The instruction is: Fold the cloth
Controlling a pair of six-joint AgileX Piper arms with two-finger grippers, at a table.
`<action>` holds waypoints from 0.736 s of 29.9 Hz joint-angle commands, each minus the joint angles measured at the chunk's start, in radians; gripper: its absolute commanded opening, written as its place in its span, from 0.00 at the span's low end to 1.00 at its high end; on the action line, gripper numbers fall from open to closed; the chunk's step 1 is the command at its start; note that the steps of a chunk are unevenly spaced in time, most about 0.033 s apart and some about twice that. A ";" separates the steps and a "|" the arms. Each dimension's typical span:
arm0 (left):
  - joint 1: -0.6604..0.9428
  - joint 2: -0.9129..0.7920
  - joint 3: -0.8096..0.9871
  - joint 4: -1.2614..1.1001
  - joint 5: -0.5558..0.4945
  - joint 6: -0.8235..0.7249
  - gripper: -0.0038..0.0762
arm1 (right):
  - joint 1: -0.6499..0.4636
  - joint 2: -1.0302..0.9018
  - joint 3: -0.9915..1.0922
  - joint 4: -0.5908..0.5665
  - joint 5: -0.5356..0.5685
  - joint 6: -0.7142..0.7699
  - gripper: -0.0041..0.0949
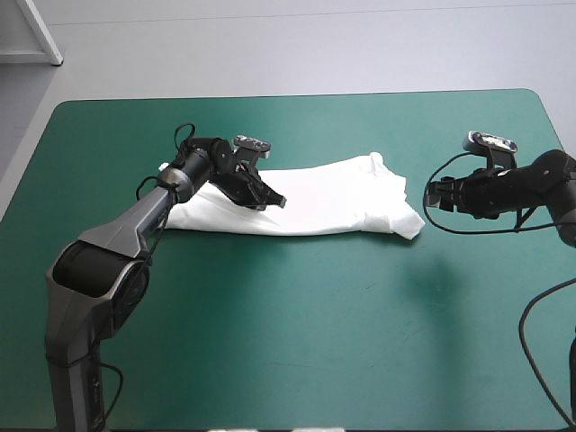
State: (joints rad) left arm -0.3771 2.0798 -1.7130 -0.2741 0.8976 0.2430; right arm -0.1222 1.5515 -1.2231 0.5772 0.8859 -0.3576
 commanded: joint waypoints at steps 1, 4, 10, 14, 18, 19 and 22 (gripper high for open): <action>-0.011 -0.030 -0.022 -0.014 -0.032 -0.009 0.07 | -0.025 -0.012 -0.020 0.163 -0.022 -0.078 0.68; -0.022 -0.014 -0.022 -0.013 -0.034 -0.009 0.07 | -0.021 0.041 -0.020 0.257 -0.018 -0.118 0.67; -0.031 -0.012 -0.022 -0.005 -0.050 -0.009 0.07 | -0.019 0.160 -0.020 0.395 -0.018 -0.179 0.68; -0.031 -0.012 -0.022 0.001 -0.059 -0.009 0.07 | -0.019 0.231 -0.020 0.427 -0.021 -0.199 0.68; -0.031 -0.012 -0.022 0.001 -0.070 -0.009 0.07 | -0.017 0.272 -0.020 0.476 -0.011 -0.223 0.68; -0.031 -0.012 -0.022 0.001 -0.073 -0.009 0.07 | -0.010 0.279 -0.020 0.480 -0.008 -0.223 0.68; -0.031 -0.012 -0.022 0.002 -0.084 -0.009 0.07 | 0.017 0.297 -0.020 0.483 -0.014 -0.223 0.68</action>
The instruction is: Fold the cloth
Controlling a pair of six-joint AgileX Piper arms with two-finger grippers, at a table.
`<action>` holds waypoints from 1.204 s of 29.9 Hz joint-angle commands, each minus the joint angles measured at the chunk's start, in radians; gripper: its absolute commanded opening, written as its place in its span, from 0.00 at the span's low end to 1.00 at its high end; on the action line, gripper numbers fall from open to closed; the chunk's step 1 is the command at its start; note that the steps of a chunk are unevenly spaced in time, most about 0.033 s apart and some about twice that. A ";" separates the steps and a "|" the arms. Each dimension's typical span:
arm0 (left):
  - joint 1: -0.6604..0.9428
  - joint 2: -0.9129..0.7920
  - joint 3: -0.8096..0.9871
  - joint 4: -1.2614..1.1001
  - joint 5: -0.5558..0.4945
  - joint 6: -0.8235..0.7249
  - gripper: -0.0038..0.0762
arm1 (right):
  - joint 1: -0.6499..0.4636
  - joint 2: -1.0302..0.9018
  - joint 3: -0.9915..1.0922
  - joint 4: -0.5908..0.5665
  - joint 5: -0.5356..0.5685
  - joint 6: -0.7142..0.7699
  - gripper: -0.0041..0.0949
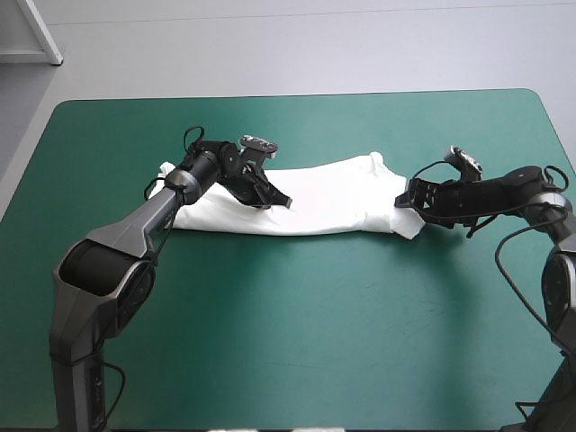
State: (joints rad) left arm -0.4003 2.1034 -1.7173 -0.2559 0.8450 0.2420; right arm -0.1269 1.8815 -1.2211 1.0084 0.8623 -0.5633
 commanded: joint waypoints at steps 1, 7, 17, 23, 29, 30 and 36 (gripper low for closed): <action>-0.007 -0.036 -0.018 -0.016 -0.034 -0.008 0.07 | 0.037 -0.033 -0.022 0.052 -0.002 -0.017 0.68; -0.007 -0.036 -0.018 -0.014 -0.043 -0.003 0.07 | 0.138 -0.033 -0.022 0.047 -0.074 -0.010 0.68; -0.007 -0.036 -0.018 -0.007 -0.043 0.003 0.07 | 0.205 -0.033 -0.022 -0.016 -0.152 0.050 0.31; -0.007 -0.036 -0.018 0.012 -0.043 0.001 0.07 | 0.207 -0.033 -0.019 -0.006 -0.189 0.045 0.03; -0.007 -0.036 -0.018 0.019 -0.038 0.001 0.07 | 0.205 -0.057 -0.054 0.012 -0.172 0.047 0.03; -0.007 -0.036 -0.018 0.019 -0.037 0.001 0.07 | 0.205 -0.065 -0.062 0.014 -0.164 0.059 0.03; -0.007 -0.036 -0.018 0.019 -0.021 0.001 0.07 | 0.214 -0.106 -0.146 0.011 -0.096 0.104 0.03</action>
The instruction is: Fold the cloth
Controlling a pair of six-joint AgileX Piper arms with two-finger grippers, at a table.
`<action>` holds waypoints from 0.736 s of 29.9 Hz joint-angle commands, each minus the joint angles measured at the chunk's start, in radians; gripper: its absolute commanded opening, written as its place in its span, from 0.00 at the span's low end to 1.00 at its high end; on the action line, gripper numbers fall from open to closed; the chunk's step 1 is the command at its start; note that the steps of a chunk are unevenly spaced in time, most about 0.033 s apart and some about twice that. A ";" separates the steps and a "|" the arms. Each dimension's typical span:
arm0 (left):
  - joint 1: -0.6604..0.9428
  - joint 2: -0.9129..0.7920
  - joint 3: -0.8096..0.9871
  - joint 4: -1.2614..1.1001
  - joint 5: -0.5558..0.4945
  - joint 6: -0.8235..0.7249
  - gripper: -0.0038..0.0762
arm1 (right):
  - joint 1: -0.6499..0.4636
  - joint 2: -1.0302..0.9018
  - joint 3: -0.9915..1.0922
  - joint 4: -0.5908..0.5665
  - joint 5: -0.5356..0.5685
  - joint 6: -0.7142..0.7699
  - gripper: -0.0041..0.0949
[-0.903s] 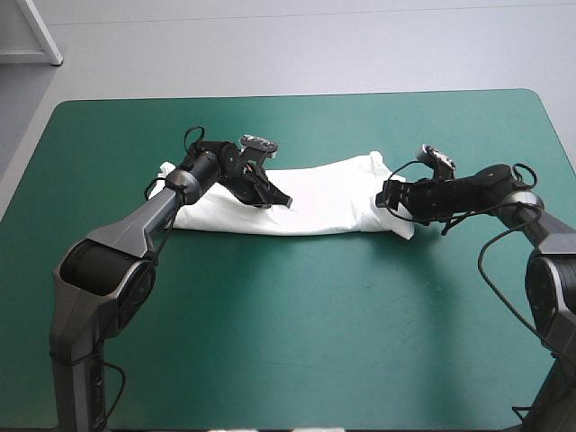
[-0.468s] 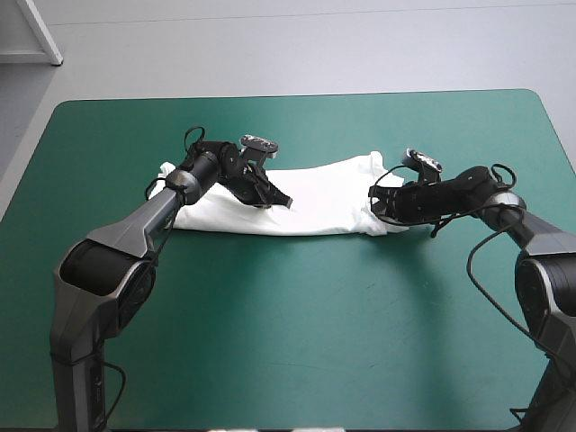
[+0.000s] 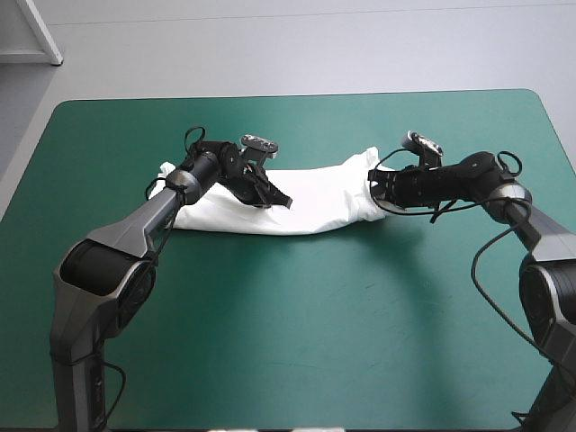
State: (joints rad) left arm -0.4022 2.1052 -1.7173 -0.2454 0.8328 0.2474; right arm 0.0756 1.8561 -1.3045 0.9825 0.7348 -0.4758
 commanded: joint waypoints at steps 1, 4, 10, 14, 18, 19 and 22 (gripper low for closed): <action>-0.006 -0.038 -0.018 0.008 -0.009 -0.004 0.07 | 0.018 -0.090 -0.077 0.036 0.035 0.030 0.03; -0.006 -0.038 -0.018 0.008 -0.007 -0.004 0.07 | 0.048 -0.110 -0.117 0.032 0.040 0.057 0.03; -0.006 -0.038 -0.018 0.010 -0.001 -0.004 0.07 | 0.122 -0.114 -0.204 0.027 0.081 0.102 0.03; -0.006 -0.038 -0.018 0.016 -0.003 -0.004 0.07 | 0.177 -0.114 -0.254 0.008 0.076 0.115 0.03; 0.001 -0.050 -0.018 0.021 -0.004 -0.004 0.07 | 0.204 -0.110 -0.282 -0.052 0.050 0.157 0.03; 0.006 -0.060 -0.018 0.024 -0.002 -0.004 0.07 | 0.204 -0.110 -0.283 -0.061 0.048 0.164 0.03; 0.024 -0.104 -0.018 0.037 0.000 -0.004 0.07 | 0.204 -0.110 -0.283 -0.078 0.050 0.166 0.03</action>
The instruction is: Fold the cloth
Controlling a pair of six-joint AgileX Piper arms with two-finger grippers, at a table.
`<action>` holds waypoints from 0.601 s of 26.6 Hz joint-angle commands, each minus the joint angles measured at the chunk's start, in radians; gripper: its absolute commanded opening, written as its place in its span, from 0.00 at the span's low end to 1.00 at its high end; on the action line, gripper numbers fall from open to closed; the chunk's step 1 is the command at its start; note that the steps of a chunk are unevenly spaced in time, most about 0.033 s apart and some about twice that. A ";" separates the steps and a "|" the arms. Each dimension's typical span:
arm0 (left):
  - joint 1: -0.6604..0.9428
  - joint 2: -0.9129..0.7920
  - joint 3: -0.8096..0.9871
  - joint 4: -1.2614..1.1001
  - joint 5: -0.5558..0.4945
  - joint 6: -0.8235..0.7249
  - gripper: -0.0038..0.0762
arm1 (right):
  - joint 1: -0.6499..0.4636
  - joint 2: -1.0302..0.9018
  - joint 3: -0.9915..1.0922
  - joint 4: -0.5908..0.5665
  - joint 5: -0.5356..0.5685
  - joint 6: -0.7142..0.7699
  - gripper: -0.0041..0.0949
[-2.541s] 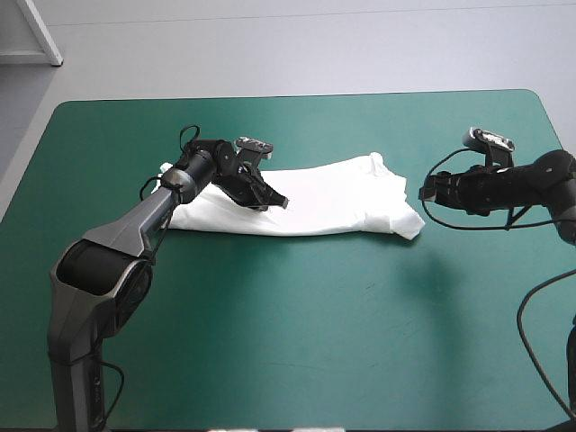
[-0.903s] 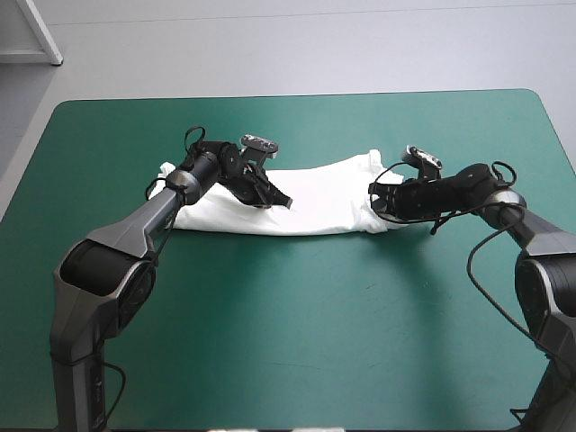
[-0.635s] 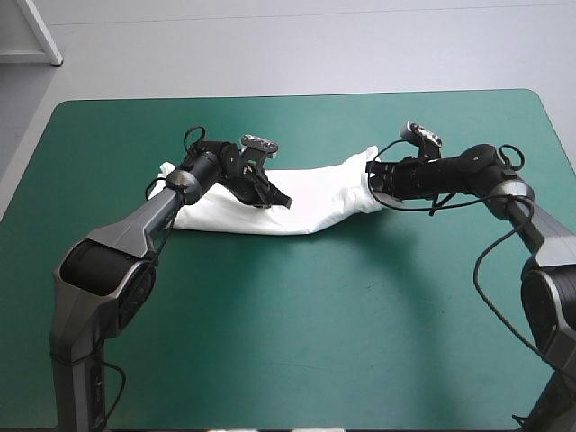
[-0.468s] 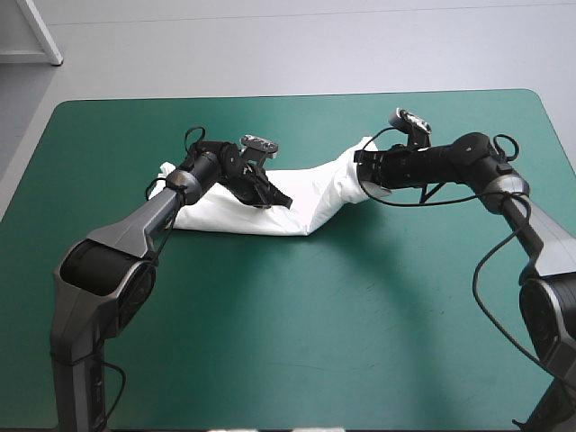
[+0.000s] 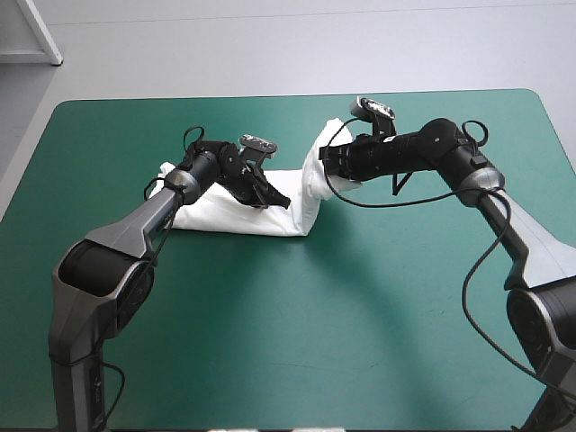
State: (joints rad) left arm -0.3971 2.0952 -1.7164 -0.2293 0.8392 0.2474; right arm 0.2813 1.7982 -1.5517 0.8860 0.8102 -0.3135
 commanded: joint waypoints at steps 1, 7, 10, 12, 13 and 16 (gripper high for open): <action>0.020 -0.116 -0.019 0.043 -0.009 -0.009 0.07 | -0.002 -0.052 -0.035 0.018 -0.026 0.004 0.03; 0.045 -0.250 -0.052 0.137 0.082 -0.039 0.07 | 0.007 -0.052 -0.035 0.018 -0.045 0.006 0.03; 0.061 -0.297 -0.071 0.212 0.190 -0.058 0.07 | 0.023 -0.046 -0.058 0.017 -0.047 0.004 0.03; 0.068 -0.318 -0.071 0.292 0.268 -0.071 0.07 | 0.047 -0.030 -0.093 0.015 -0.043 0.004 0.03; 0.077 -0.336 -0.066 0.406 0.341 -0.124 0.07 | 0.074 -0.002 -0.144 0.013 -0.043 0.004 0.03; 0.079 -0.382 -0.054 0.550 0.376 -0.178 0.07 | 0.128 0.082 -0.294 0.007 -0.008 0.031 0.03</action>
State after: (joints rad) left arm -0.3194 1.8009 -1.7501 0.2203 1.2080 0.1139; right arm 0.3761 1.8819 -1.7233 0.8563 0.7995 -0.2935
